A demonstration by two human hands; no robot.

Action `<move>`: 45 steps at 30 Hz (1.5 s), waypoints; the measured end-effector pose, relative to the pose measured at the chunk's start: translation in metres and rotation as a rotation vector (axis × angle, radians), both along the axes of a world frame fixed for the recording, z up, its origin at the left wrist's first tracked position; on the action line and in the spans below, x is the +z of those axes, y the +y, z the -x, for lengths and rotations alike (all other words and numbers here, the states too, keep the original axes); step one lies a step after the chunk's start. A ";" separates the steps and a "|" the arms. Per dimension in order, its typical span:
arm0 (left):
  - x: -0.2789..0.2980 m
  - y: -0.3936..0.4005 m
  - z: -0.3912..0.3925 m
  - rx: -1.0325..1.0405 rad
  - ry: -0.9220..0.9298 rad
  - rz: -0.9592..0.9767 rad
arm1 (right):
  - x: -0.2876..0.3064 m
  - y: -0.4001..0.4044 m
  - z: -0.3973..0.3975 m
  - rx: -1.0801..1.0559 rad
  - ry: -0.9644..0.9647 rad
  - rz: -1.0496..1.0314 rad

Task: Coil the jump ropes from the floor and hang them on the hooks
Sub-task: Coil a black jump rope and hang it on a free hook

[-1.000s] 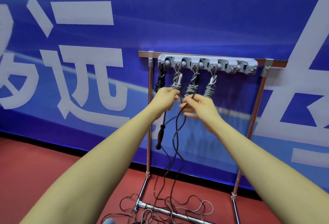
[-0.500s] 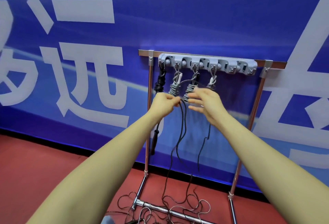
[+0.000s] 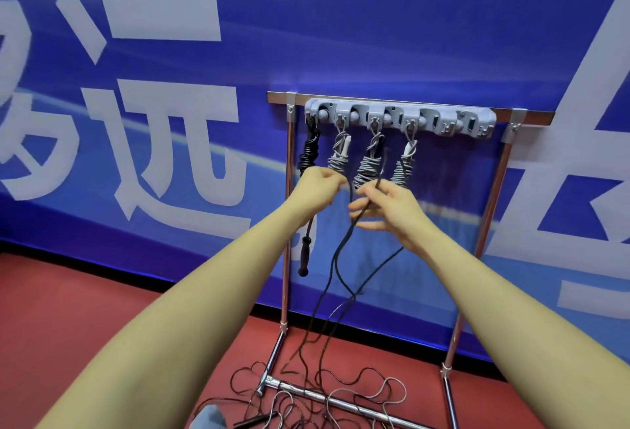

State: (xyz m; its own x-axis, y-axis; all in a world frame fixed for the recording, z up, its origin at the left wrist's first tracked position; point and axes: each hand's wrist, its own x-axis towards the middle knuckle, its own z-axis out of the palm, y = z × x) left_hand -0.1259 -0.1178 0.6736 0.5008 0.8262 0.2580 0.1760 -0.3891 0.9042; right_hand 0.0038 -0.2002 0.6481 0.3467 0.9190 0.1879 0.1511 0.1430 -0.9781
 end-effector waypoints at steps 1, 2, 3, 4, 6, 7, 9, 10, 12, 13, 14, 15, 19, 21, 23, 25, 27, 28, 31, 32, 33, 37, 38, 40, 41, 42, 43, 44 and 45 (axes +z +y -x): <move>-0.007 -0.001 0.004 -0.021 0.058 -0.025 | 0.006 0.000 -0.001 0.000 0.014 -0.031; -0.015 -0.002 0.007 -0.047 0.105 -0.037 | 0.011 0.001 -0.001 0.000 0.031 -0.060; -0.021 -0.003 0.009 -0.073 0.139 -0.036 | 0.015 0.002 -0.002 -0.005 0.050 -0.087; -0.027 -0.004 0.010 -0.101 0.159 -0.031 | 0.019 0.003 -0.003 -0.012 0.076 -0.112; -0.034 -0.005 0.010 -0.162 0.154 -0.013 | 0.026 0.008 -0.005 -0.038 0.148 -0.150; -0.035 -0.005 0.009 -0.185 0.130 -0.009 | 0.029 0.010 -0.005 -0.049 0.193 -0.166; -0.035 -0.004 0.006 -0.172 0.081 -0.035 | 0.034 0.013 -0.006 -0.065 0.290 -0.194; -0.034 -0.003 0.005 -0.139 0.064 -0.059 | 0.036 0.013 -0.006 -0.068 0.337 -0.203; -0.030 0.000 0.002 -0.070 0.052 -0.092 | 0.038 0.013 -0.008 -0.045 0.407 -0.227; -0.027 0.001 0.002 -0.046 0.048 -0.096 | 0.037 0.012 -0.008 -0.031 0.404 -0.228; -0.024 0.002 0.001 -0.029 0.030 -0.087 | 0.035 0.011 -0.009 -0.029 0.359 -0.206; -0.020 0.003 0.000 -0.021 -0.006 -0.062 | 0.031 0.010 -0.009 -0.048 0.268 -0.162; 0.005 0.000 -0.006 -0.019 -0.115 -0.026 | 0.004 0.006 -0.003 -0.050 -0.100 0.017; 0.019 -0.002 -0.009 -0.017 -0.127 -0.048 | -0.007 0.006 0.000 -0.002 -0.236 0.091; 0.031 -0.003 -0.011 -0.006 -0.153 -0.045 | -0.015 0.007 0.002 0.037 -0.302 0.142; 0.041 -0.003 -0.010 0.005 -0.201 -0.033 | -0.016 0.006 0.007 0.044 -0.249 0.144; 0.049 -0.003 -0.008 -0.005 -0.245 -0.014 | -0.012 0.006 0.011 0.027 -0.144 0.092; 0.051 -0.003 -0.008 -0.013 -0.253 -0.001 | -0.008 0.006 0.013 0.004 -0.112 0.053; 0.044 -0.001 -0.004 -0.015 -0.190 0.028 | 0.006 0.007 0.012 -0.085 -0.050 -0.067; 0.038 -0.001 -0.003 -0.013 -0.139 0.018 | 0.012 0.008 0.011 -0.113 -0.026 -0.100; 0.032 -0.001 -0.001 -0.018 -0.091 0.006 | 0.018 0.008 0.010 -0.140 -0.001 -0.131; 0.008 -0.005 0.003 -0.106 -0.025 0.035 | 0.033 0.010 0.003 -0.216 0.142 -0.242; 0.001 -0.007 0.004 -0.136 -0.006 0.036 | 0.035 0.010 0.000 -0.225 0.185 -0.261; -0.013 -0.011 0.004 -0.190 0.042 0.031 | 0.039 0.010 -0.005 -0.212 0.304 -0.304; -0.019 -0.012 0.003 -0.209 0.057 0.029 | 0.041 0.009 -0.007 -0.196 0.371 -0.332; -0.024 -0.014 0.001 -0.219 0.064 0.028 | 0.043 0.010 -0.008 -0.181 0.430 -0.356; -0.028 -0.016 -0.001 -0.220 0.064 0.027 | 0.044 0.010 -0.009 -0.173 0.472 -0.370; -0.030 -0.017 -0.003 -0.215 0.055 0.025 | 0.045 0.010 -0.010 -0.166 0.505 -0.380; -0.031 -0.018 -0.006 -0.204 0.043 0.024 | 0.045 0.010 -0.010 -0.159 0.528 -0.390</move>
State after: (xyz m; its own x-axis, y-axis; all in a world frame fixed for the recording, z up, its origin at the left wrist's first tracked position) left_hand -0.1197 -0.1362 0.6428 0.6681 0.7123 0.2149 0.1341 -0.3994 0.9069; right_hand 0.0136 -0.1905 0.6935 0.6084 0.7487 0.2634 -0.2851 0.5159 -0.8078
